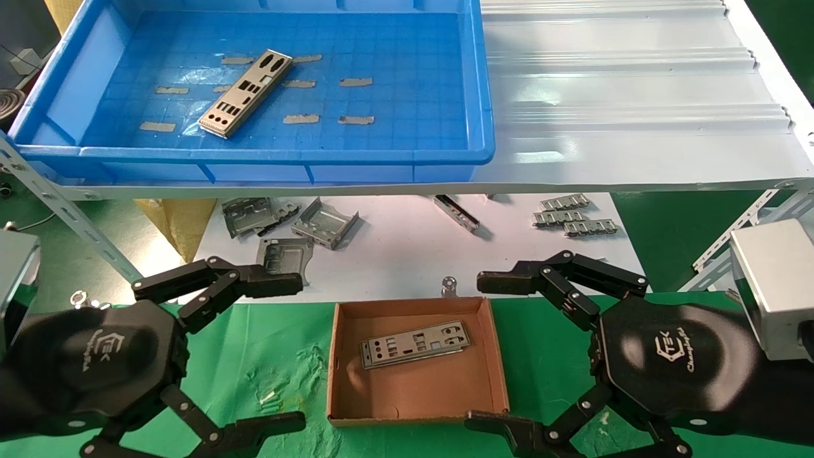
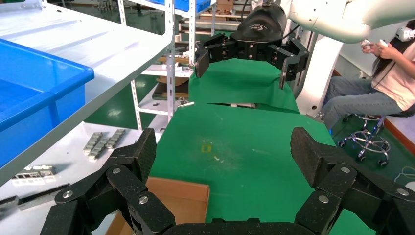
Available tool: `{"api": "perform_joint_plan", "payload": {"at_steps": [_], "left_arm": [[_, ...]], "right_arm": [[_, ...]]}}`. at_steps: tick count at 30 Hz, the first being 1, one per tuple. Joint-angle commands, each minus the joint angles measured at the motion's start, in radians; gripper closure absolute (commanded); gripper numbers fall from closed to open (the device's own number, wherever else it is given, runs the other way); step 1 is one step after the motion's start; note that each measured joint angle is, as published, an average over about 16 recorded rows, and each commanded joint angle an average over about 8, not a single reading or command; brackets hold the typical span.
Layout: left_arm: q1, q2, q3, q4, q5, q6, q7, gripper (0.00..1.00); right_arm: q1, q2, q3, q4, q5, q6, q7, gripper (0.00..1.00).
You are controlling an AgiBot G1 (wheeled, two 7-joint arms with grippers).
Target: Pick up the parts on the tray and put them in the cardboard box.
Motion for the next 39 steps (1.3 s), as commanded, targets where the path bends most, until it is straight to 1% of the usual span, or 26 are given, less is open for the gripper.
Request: {"api": "perform_joint_plan", "payload": {"at_steps": [1, 39], "left_arm": [[0.000, 0.000, 0.000, 0.000, 0.000, 0.000, 0.000, 0.00], [0.000, 0.000, 0.000, 0.000, 0.000, 0.000, 0.000, 0.00]], "right_arm": [[0.000, 0.000, 0.000, 0.000, 0.000, 0.000, 0.000, 0.00], [0.000, 0.000, 0.000, 0.000, 0.000, 0.000, 0.000, 0.00]]}}
